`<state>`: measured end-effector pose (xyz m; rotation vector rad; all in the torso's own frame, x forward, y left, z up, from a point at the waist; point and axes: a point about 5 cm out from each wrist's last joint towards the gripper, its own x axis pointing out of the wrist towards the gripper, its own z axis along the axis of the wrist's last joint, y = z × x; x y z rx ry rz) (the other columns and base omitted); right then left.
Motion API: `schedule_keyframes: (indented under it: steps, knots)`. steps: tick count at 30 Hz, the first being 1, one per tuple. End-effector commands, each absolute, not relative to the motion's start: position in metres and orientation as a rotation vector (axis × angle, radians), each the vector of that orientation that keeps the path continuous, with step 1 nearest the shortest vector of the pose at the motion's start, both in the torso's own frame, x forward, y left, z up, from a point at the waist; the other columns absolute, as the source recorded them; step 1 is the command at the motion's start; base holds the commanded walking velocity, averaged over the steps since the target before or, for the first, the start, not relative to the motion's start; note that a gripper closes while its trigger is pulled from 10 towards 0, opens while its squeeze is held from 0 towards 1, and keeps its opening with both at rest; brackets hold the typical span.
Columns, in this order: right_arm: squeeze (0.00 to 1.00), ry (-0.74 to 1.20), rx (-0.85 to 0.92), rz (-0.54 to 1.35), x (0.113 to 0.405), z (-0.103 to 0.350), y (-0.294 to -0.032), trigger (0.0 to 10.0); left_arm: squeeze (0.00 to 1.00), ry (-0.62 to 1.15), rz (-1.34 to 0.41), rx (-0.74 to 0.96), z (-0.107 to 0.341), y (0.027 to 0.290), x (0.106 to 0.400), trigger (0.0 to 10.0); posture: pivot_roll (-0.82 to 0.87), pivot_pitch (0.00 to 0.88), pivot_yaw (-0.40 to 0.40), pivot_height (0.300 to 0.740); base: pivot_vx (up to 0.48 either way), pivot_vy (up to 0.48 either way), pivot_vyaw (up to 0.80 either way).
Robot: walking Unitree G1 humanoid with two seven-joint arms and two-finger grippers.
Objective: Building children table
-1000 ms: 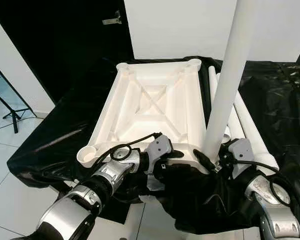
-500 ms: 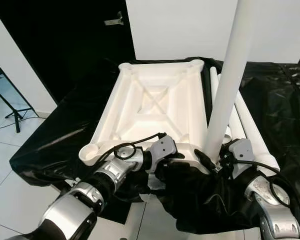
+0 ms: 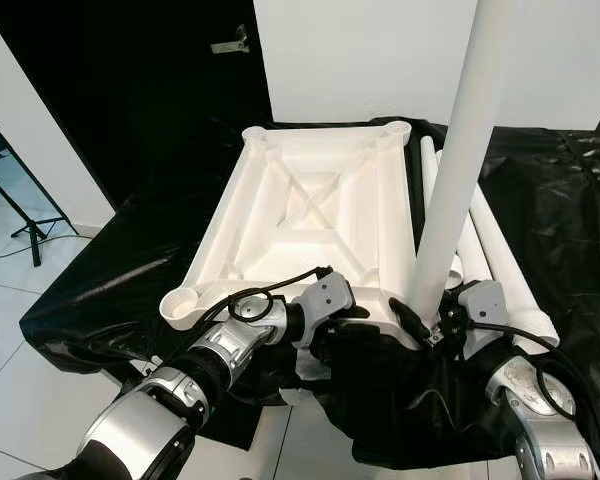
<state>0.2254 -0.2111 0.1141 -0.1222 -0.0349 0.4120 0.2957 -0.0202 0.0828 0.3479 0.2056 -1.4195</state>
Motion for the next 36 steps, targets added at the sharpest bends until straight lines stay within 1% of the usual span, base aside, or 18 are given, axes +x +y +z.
schedule_keyframes:
  steps: [1, 2, 5, 9, 15, 24, 36]
  knots:
    - [0.0, -0.006, -0.072, 0.426, 0.223, 0.106, -0.197, 10.0, 0.0, 0.397, -1.387, 0.364, 0.044, -0.008, 0.28, 10.0, 0.05, 0.0, 0.063, 0.74, 0.0, 0.0, 0.0]
    - [0.0, -0.026, -0.019, 0.307, 0.224, 0.105, -0.194, 10.0, 0.0, 0.398, -1.386, 0.363, 0.044, -0.008, 0.279, 10.0, 0.05, 0.0, 0.06, 0.74, 0.0, 0.0, 0.0]
    - [0.0, -0.04, 0.005, 0.171, 0.221, 0.102, -0.193, 10.0, 0.0, 0.398, -1.385, 0.361, 0.044, -0.009, 0.28, 10.0, 0.05, 0.0, 0.059, 0.74, 0.0, 0.0, 0.0]
    - [0.0, -0.043, -0.003, 0.128, 0.217, 0.099, -0.188, 10.0, 0.0, 0.397, -1.382, 0.362, 0.044, -0.009, 0.28, 10.0, 0.05, 0.0, 0.057, 0.74, 0.0, 0.0, 0.0]
    - [0.0, -0.051, -0.018, 0.117, 0.221, 0.102, -0.193, 10.0, 0.0, 0.396, -1.382, 0.368, 0.044, -0.009, 0.28, 10.0, 0.05, 0.0, 0.059, 0.74, 0.0, 0.0, 0.0]
    - [0.0, -0.064, -0.052, 0.124, 0.226, 0.107, -0.188, 10.0, 0.0, 0.39, -1.376, 0.372, 0.046, -0.01, 0.282, 10.0, 0.05, 0.0, 0.047, 0.74, 0.0, 0.0, 0.0]
    - [0.0, -0.067, -0.067, 0.134, 0.23, 0.109, -0.191, 10.0, 0.0, 0.393, -1.362, 0.369, 0.044, -0.008, 0.282, 10.0, 0.06, 0.0, 0.04, 0.74, 0.0, 0.0, 0.0]
